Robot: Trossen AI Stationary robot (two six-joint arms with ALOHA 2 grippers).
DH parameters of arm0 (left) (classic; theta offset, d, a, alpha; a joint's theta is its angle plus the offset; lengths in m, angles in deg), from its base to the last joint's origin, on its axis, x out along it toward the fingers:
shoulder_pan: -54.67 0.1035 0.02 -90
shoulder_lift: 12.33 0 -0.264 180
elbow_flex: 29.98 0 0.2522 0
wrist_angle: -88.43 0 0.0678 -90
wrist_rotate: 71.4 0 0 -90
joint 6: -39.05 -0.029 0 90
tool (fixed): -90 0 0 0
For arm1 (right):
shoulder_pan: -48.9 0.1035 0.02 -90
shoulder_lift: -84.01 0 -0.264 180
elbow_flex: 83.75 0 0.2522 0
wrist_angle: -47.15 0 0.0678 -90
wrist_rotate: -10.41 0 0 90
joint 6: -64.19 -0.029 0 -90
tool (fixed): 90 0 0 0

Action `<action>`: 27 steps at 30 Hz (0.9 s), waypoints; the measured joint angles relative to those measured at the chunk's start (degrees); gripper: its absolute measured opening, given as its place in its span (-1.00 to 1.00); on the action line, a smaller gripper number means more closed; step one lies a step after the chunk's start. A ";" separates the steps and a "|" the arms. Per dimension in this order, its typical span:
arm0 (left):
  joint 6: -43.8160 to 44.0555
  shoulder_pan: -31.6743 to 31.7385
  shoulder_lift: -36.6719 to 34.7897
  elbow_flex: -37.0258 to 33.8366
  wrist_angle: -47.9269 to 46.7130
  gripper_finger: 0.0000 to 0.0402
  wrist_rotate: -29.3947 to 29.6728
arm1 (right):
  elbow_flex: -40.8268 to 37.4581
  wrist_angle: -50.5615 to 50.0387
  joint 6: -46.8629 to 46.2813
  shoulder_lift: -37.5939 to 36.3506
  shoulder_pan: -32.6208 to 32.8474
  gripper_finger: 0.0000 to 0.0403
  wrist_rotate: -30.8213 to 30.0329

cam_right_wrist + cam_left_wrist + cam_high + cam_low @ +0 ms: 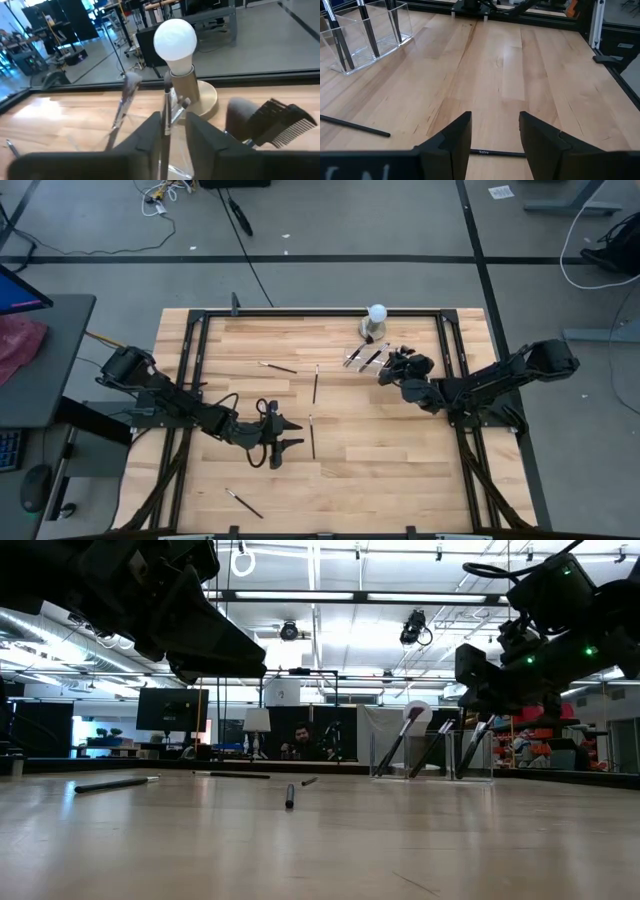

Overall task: Put items in baskets/containers
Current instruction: Put the eyeshadow brush into the transparent organizer, then put the liner brush into the transparent organizer

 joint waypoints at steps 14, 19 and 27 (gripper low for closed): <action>0.00 0.00 0.00 0.02 0.00 -0.18 -0.01 | 0.00 -1.14 14.82 -9.71 0.02 -0.07 -0.24; 0.18 0.00 0.00 0.01 0.00 -0.18 -0.02 | 0.00 -0.83 20.55 -17.40 0.71 -0.13 3.71; 0.14 0.00 0.00 0.02 0.00 -0.18 0.00 | 0.02 -0.82 14.11 -19.33 6.45 -0.41 30.58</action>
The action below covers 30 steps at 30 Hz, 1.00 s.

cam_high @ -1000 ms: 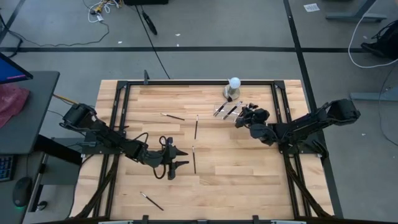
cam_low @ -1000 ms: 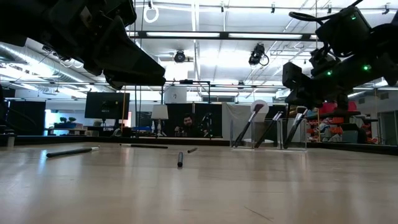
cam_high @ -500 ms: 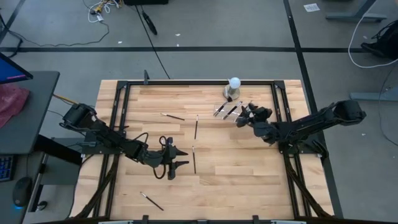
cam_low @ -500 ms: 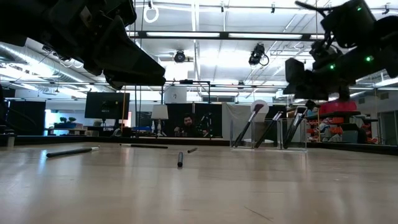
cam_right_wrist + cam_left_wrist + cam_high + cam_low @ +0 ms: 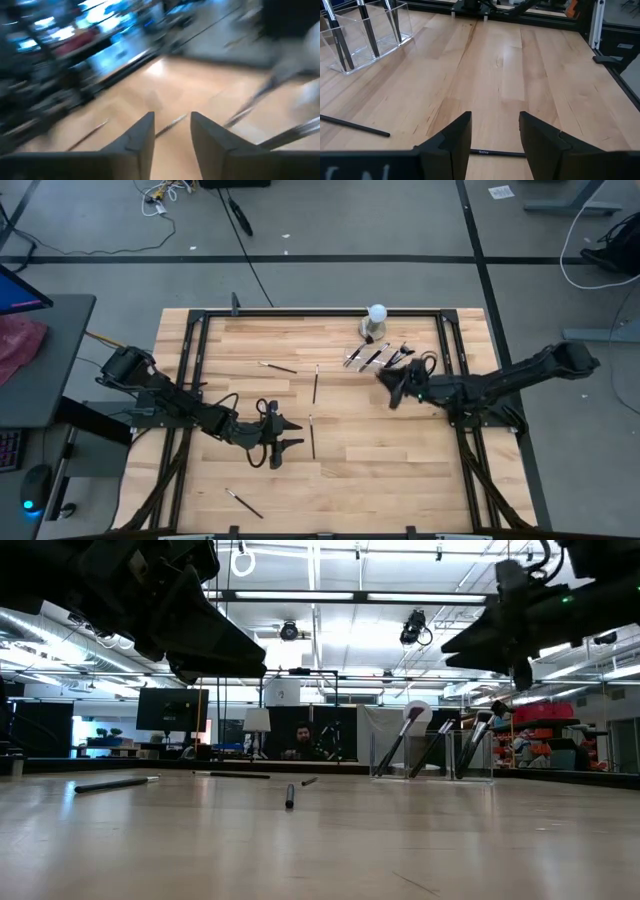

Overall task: Put items in baskets/containers
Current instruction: Put the liner brush into the transparent organizer

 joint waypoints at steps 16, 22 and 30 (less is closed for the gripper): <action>23.25 -2.27 -10.20 0.04 -33.12 -0.18 -0.07 | 10.14 23.49 -5.66 37.70 21.56 -0.97 -8.70; 45.07 -6.69 -15.32 0.04 -58.56 -0.18 1.84 | 21.24 23.40 -0.75 52.33 21.65 -0.90 -8.77; 63.71 -12.41 -13.55 -3.55 -61.04 -0.17 12.20 | 28.87 23.46 0.51 62.64 19.84 -0.89 -8.78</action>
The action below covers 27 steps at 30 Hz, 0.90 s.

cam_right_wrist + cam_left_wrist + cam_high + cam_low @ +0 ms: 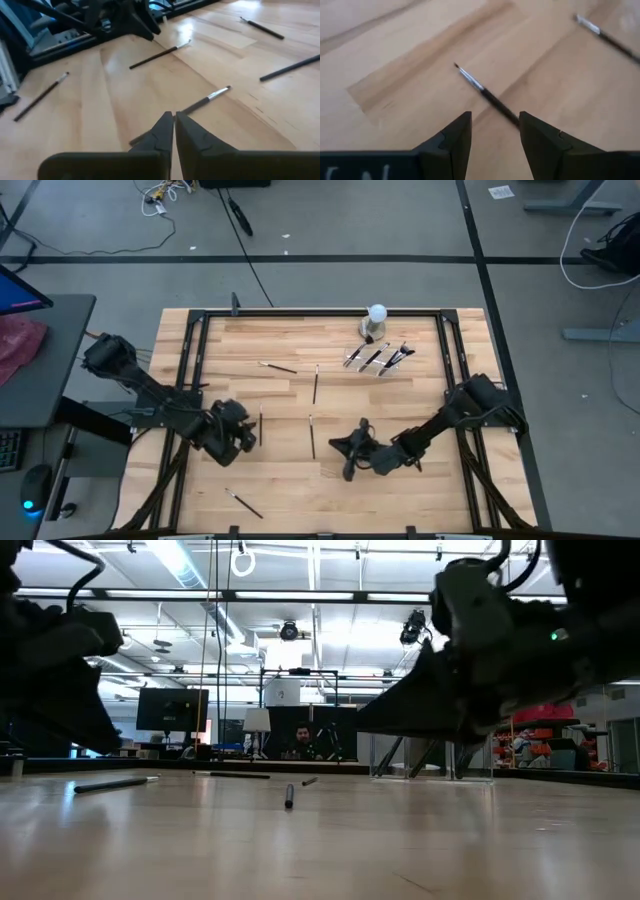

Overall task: Put items in baskets/containers
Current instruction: Put the liner brush into the transparent organizer

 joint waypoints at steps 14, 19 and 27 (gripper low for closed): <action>-3.60 0.46 7.73 -4.56 19.39 0.21 9.17 | 0.74 0.90 0.87 1.11 -2.56 -0.89 0.43; -2.20 0.01 15.53 -3.08 21.01 0.10 8.06 | 0.74 1.06 0.87 1.11 -2.66 -0.89 0.43; -0.84 -3.66 20.96 -1.65 21.08 -0.25 10.84 | 0.72 1.61 0.08 1.11 -2.66 -0.89 0.43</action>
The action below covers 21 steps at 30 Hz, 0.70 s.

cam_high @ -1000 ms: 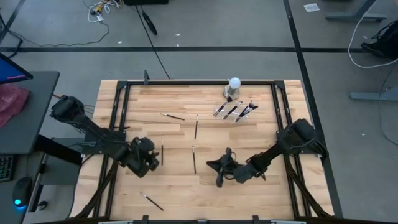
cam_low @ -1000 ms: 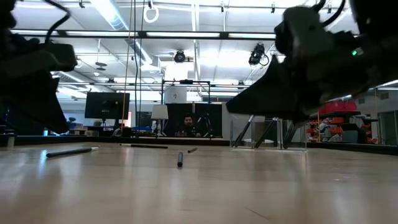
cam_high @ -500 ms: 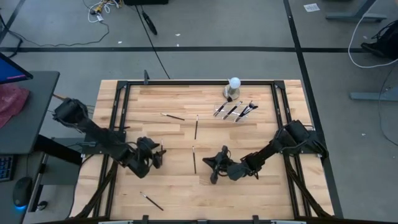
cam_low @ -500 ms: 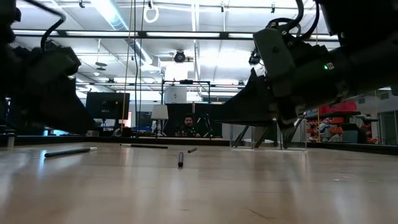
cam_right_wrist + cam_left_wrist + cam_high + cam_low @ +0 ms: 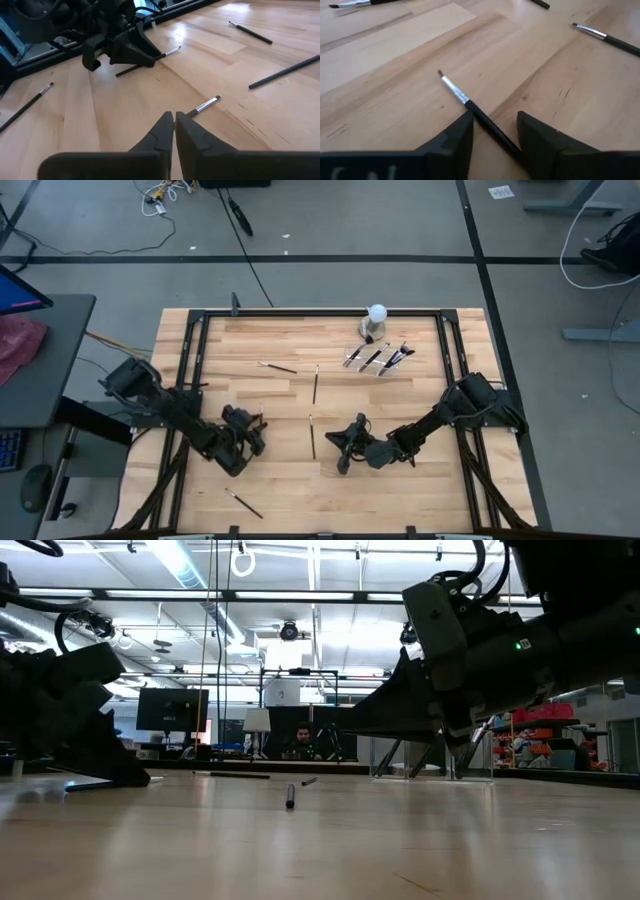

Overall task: Put items in baskets/containers
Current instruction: Put the liner brush into the transparent organizer

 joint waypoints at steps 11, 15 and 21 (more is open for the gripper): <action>3.34 -2.24 0.22 -2.02 1.33 -0.81 0.09 | 0.00 0.09 0.77 0.00 -1.27 -0.89 -0.02; 2.70 -2.35 0.15 -4.41 5.17 -0.94 1.22 | 0.00 0.14 0.77 -0.02 -1.65 -0.89 -0.02; -3.30 -3.07 0.17 -7.91 14.67 -0.94 2.77 | -0.02 0.59 0.77 -0.04 -1.60 -0.89 0.00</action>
